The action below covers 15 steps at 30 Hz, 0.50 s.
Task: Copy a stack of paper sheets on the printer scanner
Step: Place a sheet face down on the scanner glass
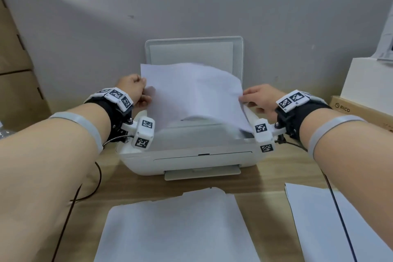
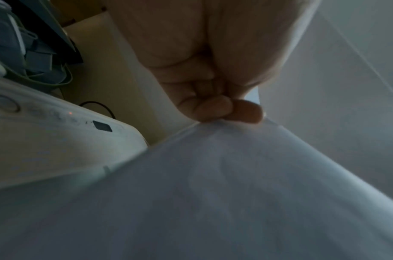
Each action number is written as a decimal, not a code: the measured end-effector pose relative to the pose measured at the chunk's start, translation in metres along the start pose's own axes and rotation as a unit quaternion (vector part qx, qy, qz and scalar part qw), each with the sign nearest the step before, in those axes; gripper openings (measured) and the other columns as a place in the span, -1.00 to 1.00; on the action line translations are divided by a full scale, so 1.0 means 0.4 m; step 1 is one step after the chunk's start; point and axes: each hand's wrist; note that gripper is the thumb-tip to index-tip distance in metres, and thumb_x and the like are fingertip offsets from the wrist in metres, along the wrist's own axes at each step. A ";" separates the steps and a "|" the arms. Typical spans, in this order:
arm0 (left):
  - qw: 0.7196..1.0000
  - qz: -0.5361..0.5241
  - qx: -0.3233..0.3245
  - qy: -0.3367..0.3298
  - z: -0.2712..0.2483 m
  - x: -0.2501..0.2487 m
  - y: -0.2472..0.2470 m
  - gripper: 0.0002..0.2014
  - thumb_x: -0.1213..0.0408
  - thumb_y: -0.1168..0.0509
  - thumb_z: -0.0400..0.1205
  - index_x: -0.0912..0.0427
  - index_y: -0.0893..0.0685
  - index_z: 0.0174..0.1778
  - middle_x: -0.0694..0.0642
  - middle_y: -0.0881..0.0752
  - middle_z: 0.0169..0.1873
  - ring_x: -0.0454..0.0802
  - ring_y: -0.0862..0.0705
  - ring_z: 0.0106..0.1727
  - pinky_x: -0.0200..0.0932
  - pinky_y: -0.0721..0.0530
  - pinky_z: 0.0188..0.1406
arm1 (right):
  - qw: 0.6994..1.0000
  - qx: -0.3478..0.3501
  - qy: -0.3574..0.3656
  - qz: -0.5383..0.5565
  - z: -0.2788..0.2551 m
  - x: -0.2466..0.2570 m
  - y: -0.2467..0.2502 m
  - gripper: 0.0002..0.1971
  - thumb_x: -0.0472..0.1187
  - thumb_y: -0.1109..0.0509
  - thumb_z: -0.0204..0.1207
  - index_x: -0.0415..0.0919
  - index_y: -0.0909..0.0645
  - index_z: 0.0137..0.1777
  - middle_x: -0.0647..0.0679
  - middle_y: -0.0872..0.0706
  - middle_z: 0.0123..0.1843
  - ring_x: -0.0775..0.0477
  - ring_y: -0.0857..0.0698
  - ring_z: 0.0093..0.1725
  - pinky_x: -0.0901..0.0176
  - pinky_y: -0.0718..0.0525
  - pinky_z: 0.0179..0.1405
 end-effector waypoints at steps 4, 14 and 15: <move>0.994 0.093 0.012 0.051 -0.002 0.020 -0.002 -0.71 0.11 -0.30 0.70 0.15 -0.46 -0.28 0.19 -0.58 -0.37 -0.16 -0.61 -0.73 -0.32 -0.58 -0.71 | 0.999 -0.028 -0.039 -0.019 -0.001 -0.005 -0.021 -0.92 -0.30 -0.36 0.64 -0.22 -0.68 -0.06 -0.07 -0.53 -0.42 0.02 -0.40 -0.53 0.35 -0.37 -0.64; 0.943 0.297 0.093 0.116 -0.009 0.106 0.007 -0.65 0.33 -0.54 0.49 0.16 -0.69 0.18 0.15 -0.78 -0.10 0.16 -0.79 -0.04 0.09 -0.79 0.02 | 0.992 -0.009 -0.119 -0.043 0.019 -0.048 -0.047 -0.92 -0.40 -0.42 0.54 -0.38 -0.65 0.00 -0.23 -0.62 -0.27 -0.15 -0.57 -0.32 0.03 -0.64 -0.24; 0.947 0.280 0.088 0.126 -0.005 0.111 0.007 -0.60 0.37 -0.54 0.47 0.17 -0.65 0.22 0.19 -0.77 -0.11 0.19 -0.80 -0.05 0.15 -0.78 0.08 | 0.992 0.005 -0.114 -0.046 0.012 -0.051 -0.048 -0.91 -0.37 -0.44 0.55 -0.33 -0.65 0.03 -0.21 -0.63 -0.25 -0.12 -0.59 -0.34 0.10 -0.66 -0.32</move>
Point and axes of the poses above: each hand's wrist, its own z-axis towards the middle knuckle, its own y-axis out of the back of the hand, x = y × z
